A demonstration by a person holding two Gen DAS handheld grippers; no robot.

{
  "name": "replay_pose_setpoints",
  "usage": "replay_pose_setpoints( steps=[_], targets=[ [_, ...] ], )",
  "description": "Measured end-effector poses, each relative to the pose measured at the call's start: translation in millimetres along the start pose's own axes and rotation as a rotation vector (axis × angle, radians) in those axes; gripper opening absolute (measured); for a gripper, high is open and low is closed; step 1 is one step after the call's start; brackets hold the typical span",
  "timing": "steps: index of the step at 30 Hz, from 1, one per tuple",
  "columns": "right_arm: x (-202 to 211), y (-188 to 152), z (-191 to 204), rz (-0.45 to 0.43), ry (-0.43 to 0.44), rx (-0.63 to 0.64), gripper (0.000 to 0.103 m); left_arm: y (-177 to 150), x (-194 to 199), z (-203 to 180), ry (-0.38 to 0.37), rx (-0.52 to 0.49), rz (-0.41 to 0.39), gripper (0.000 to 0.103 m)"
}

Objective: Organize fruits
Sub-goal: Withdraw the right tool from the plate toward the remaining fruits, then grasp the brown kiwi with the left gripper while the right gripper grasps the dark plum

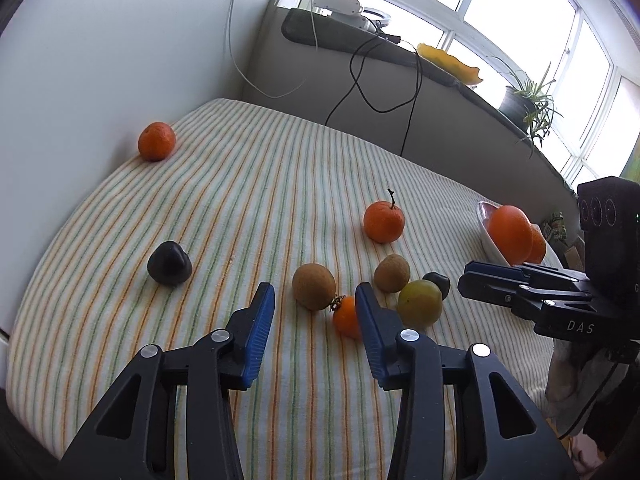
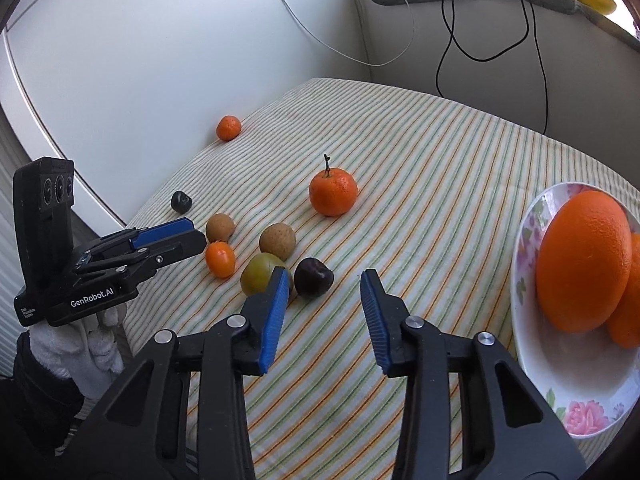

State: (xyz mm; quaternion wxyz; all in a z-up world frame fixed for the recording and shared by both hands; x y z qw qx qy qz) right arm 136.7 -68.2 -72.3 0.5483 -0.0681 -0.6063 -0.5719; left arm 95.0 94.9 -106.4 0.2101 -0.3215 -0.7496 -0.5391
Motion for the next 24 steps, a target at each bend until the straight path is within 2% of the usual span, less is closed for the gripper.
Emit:
replay_pose_setpoints(
  steps=[4,19,24],
  targets=[
    [-8,0,-5,0.014,0.021,-0.042,0.039,2,-7,5,-0.037,0.035,0.023,0.04],
    [-29,0,-9,0.053,0.057,-0.087,0.039,9,-23,6,-0.058,0.021,0.069,0.04],
    [-31,0,-1,0.061,0.03,-0.029,0.039,8,-23,5,-0.055,0.008,0.07,0.029]
  ],
)
Point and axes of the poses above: each gripper's, at about its wrist camera, not at the fingertips, and x roughly against the way its jaws point, z to its left, y to its top, the point moved 4 cm from there along -x, roughly the way its jaws point, and after that the axes turned 1 degree about y, right-handed, at the moved point
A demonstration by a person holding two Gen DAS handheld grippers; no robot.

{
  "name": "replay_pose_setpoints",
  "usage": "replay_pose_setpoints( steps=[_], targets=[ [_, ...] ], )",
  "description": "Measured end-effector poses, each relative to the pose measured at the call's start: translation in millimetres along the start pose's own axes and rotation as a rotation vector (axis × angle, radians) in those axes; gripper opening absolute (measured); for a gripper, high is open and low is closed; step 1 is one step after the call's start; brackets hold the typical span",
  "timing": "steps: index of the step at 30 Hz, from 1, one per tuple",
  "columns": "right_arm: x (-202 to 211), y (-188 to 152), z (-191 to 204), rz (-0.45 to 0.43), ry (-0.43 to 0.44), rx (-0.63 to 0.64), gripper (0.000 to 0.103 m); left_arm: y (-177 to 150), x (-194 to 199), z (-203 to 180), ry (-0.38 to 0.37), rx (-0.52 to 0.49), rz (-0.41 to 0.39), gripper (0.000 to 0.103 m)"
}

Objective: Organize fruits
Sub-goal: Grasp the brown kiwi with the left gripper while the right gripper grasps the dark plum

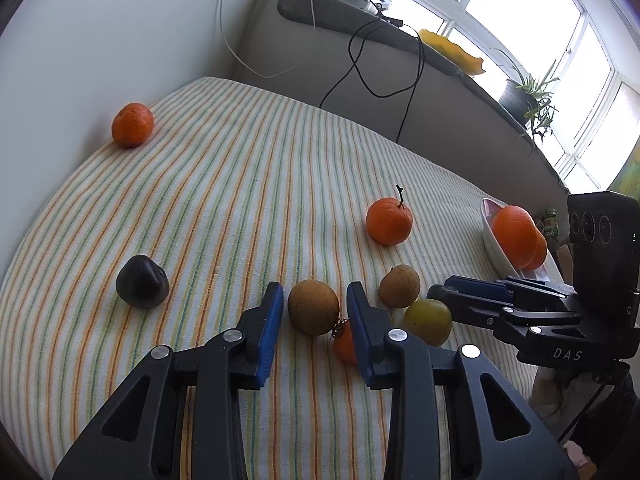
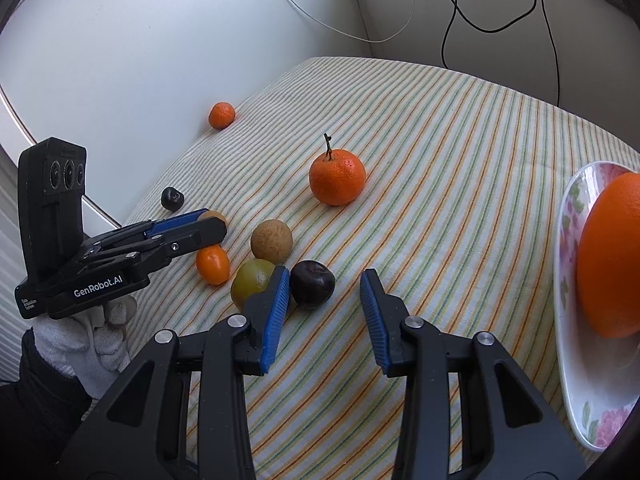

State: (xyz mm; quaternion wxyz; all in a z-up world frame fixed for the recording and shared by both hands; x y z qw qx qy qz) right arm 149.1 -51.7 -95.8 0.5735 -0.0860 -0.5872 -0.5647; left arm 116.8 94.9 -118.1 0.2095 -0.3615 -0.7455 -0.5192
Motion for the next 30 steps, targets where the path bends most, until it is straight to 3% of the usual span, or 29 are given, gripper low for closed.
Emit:
replay_pose_setpoints(
  steps=[2,4,7,30],
  targets=[
    [-1,2,0,0.007,0.012,-0.007,0.039,0,0,1,-0.002,0.002,0.0,0.026],
    [-2,2,0,0.015,0.024,-0.008,0.027,0,-1,0,0.001,-0.001,-0.001,0.026],
    [-2,1,1,0.015,0.032,-0.008,0.025,0,-1,-1,0.005,-0.007,-0.004,0.025],
    [27,1,-2,-0.049,0.007,0.0,0.024,3,15,-7,0.023,-0.022,-0.06,0.024]
  ],
)
Point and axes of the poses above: each gripper's, at about its wrist camera, not at the fingertips, and x roughly against the way its jaws point, z to its left, y to its top, the point moved 4 cm from there along -x, roughly the way its jaws point, and after that the axes turned 1 degree about y, right-handed, at the moved point
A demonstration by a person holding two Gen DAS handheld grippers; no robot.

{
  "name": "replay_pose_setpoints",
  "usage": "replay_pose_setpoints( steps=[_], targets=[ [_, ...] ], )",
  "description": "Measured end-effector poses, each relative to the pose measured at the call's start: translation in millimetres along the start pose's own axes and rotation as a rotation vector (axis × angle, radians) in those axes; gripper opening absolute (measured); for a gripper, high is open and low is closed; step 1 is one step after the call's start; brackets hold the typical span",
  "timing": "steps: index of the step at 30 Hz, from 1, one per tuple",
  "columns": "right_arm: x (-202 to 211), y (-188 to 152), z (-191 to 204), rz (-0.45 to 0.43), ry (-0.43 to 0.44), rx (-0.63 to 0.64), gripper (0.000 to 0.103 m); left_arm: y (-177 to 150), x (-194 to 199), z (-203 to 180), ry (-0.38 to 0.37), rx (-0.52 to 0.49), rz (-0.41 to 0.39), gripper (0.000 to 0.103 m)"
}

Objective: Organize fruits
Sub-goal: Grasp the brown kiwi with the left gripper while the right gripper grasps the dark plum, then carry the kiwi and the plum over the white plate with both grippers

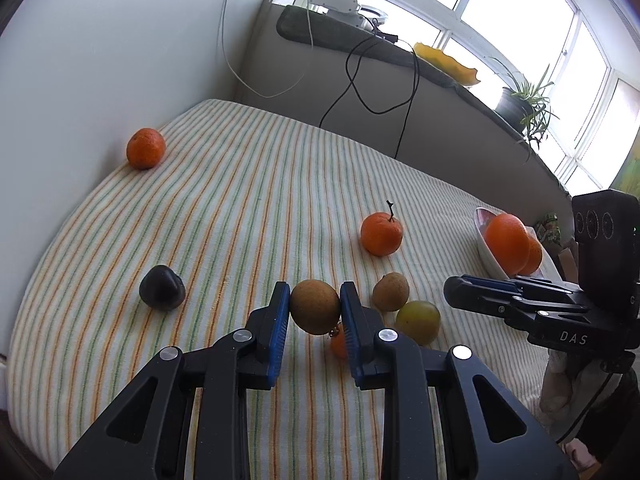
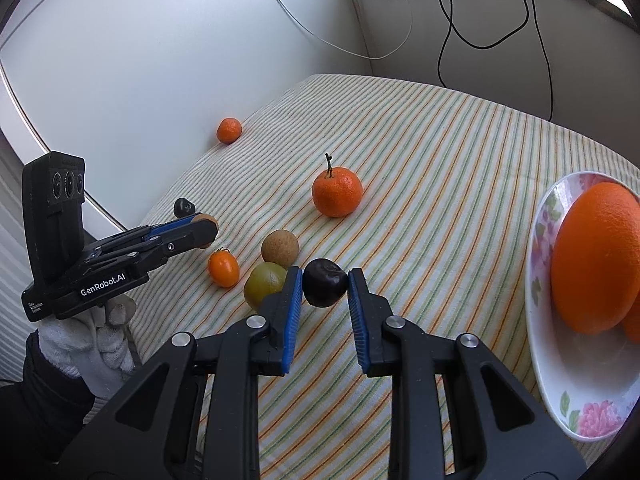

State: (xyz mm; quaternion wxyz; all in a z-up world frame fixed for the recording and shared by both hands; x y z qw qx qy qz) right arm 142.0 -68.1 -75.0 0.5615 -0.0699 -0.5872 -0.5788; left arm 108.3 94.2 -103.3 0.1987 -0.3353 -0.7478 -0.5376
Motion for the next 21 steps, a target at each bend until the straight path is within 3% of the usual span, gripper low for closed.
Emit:
replay_pose_setpoints(
  steps=[21],
  targets=[
    [66,-9,-25,-0.084,-0.043,-0.036,0.024,5,2,-78,-0.137,-0.09,-0.015,0.024]
  ],
)
Point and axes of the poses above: each gripper's, at about its wrist camera, not at the fingertips, and x roughly against the way its jaws point, z to its left, y to its top, the point moved 4 cm from there along -x, roughly the way its jaws point, and after that the axes turned 1 degree about y, right-handed, at the moved point
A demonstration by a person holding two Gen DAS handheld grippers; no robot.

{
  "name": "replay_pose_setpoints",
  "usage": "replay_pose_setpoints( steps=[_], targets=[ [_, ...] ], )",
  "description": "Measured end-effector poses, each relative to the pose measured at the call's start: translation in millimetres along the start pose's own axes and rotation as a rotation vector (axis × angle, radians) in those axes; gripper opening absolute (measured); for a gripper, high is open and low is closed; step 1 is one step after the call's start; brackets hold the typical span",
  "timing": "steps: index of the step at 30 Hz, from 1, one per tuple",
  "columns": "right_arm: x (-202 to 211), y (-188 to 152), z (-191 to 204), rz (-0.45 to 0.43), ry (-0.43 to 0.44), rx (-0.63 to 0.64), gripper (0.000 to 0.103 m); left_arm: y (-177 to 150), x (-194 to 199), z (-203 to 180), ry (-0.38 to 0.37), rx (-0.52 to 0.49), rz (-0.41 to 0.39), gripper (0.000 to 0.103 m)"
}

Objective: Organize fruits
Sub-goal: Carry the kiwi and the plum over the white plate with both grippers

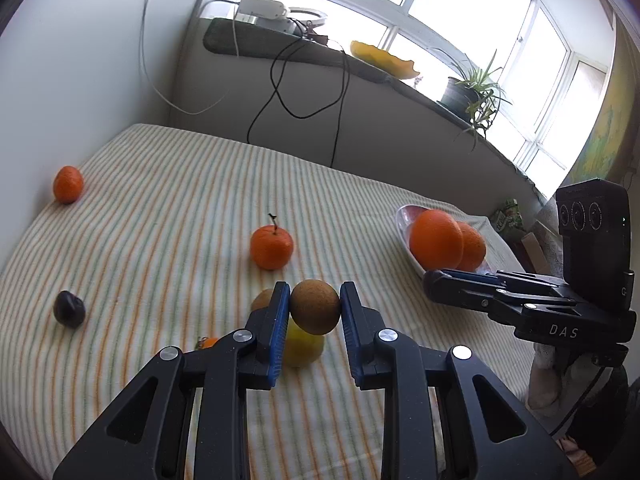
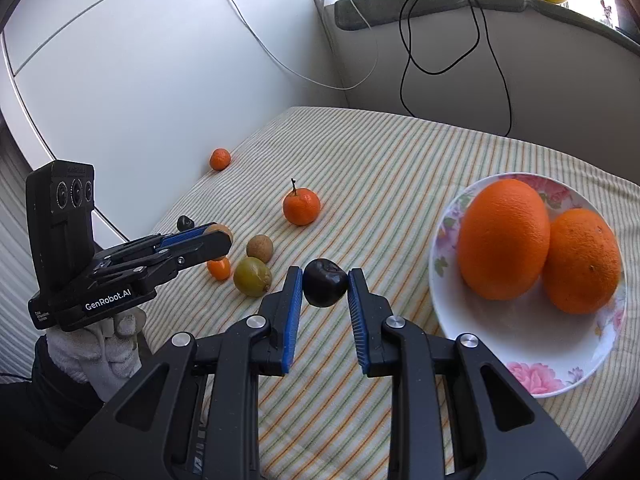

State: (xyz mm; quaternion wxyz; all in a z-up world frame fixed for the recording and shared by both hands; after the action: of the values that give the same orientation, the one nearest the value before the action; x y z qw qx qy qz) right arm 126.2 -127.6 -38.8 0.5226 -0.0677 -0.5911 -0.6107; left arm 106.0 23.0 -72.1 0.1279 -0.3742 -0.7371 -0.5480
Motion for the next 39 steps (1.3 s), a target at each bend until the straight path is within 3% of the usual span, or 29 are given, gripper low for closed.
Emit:
replay_pose_setpoints(
  steps=[21,39],
  targets=[
    [58,-27,-79,-0.055,-0.183,-0.087,0.024,2,-45,-96,-0.132,-0.133,0.055,0.024],
    [64,-40,-118,-0.048,-0.236,-0.139,0.024,-6,-84,-151,-0.171,-0.221,0.11,0.024]
  ],
)
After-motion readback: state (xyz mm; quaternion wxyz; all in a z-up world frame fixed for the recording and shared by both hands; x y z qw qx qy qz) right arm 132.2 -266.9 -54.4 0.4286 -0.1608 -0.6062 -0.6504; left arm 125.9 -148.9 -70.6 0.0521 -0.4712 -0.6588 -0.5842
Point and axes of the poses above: each gripper's, at about its wrist camera, not at the fingertips, and x roughly against the way its jaws point, z to its left, y to its top, the point moved 4 cm from there along -x, roughly the way its jaws point, and after that the axes turned 1 degree about y, right-handed, at the moved point
